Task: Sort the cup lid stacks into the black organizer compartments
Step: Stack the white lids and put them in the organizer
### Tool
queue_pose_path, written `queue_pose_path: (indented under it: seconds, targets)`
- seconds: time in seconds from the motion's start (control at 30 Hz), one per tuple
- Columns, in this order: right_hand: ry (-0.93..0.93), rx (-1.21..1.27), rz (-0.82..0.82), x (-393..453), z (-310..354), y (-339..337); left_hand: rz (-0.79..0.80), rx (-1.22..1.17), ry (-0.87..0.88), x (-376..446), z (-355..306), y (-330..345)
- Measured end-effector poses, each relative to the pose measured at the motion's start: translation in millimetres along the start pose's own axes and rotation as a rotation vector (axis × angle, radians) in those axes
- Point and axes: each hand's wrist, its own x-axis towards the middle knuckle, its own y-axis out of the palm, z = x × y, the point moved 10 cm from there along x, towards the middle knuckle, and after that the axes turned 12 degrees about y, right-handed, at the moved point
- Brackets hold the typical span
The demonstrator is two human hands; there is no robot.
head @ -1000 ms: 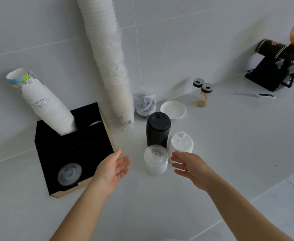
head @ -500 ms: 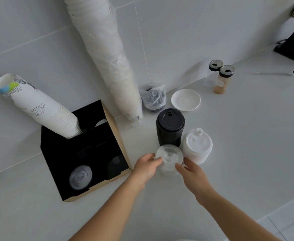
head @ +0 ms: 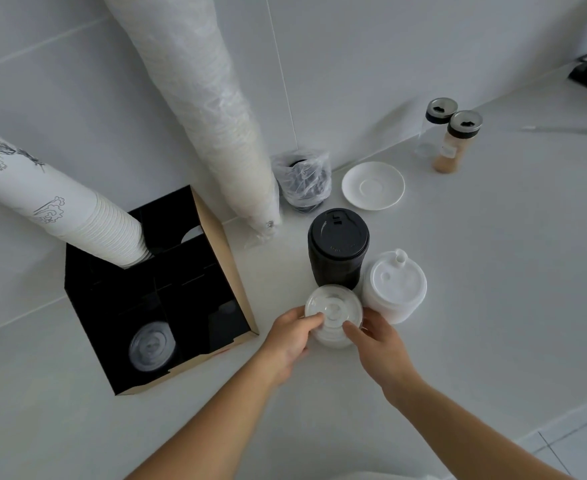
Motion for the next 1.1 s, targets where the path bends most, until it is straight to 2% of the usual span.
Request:
queue_pose_path:
  seconds: [0.27, 0.53, 0.93, 1.1]
  targets:
    - [-0.017, 0.1, 0.032, -13.5, -9.2, 4.1, -0.026, -0.147, 0.075, -18.0, 4.2, -9.0]
    - [-0.115, 0.066, 0.119, -39.5, 6.8, 27.3, -0.16, -0.282, 0.18, -58.6, 10.8, -37.3]
    - [-0.22, -0.146, 0.247, -81.1, 23.1, 92.7, -0.334, -0.523, 0.247, -126.3, 40.5, -96.5]
    - [-0.249, -0.214, 0.305, -99.2, 30.8, 127.7, -0.423, -0.529, 0.248, -148.7, 53.3, -128.9]
